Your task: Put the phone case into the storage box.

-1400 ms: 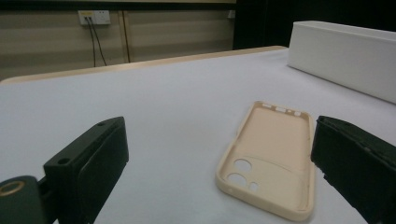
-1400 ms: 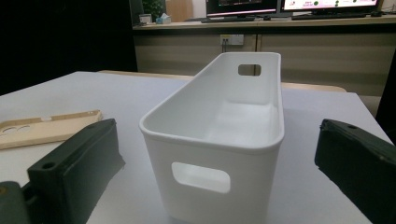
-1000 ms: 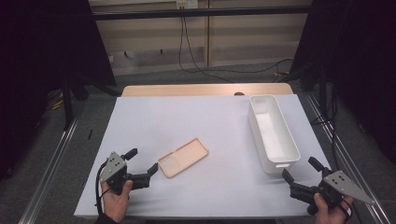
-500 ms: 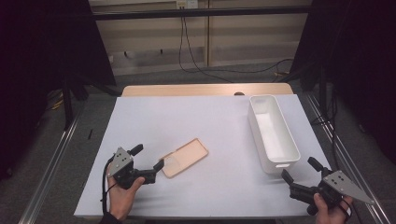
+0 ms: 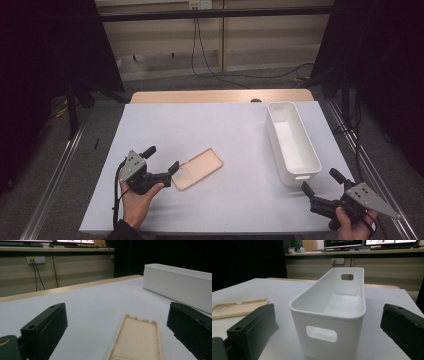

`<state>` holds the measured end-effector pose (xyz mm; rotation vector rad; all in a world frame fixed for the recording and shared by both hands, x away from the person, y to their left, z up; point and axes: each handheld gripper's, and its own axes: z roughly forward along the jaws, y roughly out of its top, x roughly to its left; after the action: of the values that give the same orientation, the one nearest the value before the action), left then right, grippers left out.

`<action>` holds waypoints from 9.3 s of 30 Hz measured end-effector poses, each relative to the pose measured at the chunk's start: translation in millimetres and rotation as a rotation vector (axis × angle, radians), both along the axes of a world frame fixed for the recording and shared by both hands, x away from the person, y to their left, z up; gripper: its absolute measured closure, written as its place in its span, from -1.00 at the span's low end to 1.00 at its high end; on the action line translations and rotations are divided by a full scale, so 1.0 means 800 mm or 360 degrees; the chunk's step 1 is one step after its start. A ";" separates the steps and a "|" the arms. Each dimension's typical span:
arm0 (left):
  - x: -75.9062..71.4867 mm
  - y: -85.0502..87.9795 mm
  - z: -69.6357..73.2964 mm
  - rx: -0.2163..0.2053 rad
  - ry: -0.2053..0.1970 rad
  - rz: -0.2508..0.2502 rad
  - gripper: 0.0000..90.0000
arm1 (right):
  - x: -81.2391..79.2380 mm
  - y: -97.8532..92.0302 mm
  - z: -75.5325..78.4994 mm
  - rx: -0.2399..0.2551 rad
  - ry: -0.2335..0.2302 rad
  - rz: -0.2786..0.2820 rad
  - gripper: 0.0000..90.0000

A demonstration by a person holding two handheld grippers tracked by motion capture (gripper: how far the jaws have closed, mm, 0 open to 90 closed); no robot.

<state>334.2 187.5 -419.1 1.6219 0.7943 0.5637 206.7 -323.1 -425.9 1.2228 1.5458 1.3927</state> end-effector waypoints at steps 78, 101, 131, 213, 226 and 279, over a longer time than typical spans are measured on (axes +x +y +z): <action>0.067 -0.076 0.026 0.0025 0.0072 -0.0252 1.00 | 0.000 0.000 -0.001 -0.0010 0.0013 0.0037 -1.00; 0.123 -0.090 0.036 0.0306 0.0534 -0.0259 1.00 | 0.000 0.001 -0.001 0.0001 0.0017 0.0033 -1.00; 0.158 -0.144 -0.007 0.0703 0.0909 -0.0199 1.00 | -0.001 0.000 -0.001 0.0002 0.0019 0.0027 -1.00; 0.113 -0.193 -0.027 0.0792 0.0869 -0.0378 1.00 | -0.002 0.000 -0.002 0.0007 0.0030 0.0037 -1.00; 0.100 -0.190 -0.027 0.0818 0.0830 -0.0423 1.00 | -0.002 0.000 -0.002 0.0011 0.0030 0.0038 -1.00; 0.042 -0.173 -0.027 0.0791 0.0827 -0.0640 1.00 | -0.002 0.000 -0.003 0.0011 0.0039 0.0043 -1.00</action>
<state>367.5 49.2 -440.7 2.3702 0.6949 0.0360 205.2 -322.7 -428.1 1.2319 1.5809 1.4060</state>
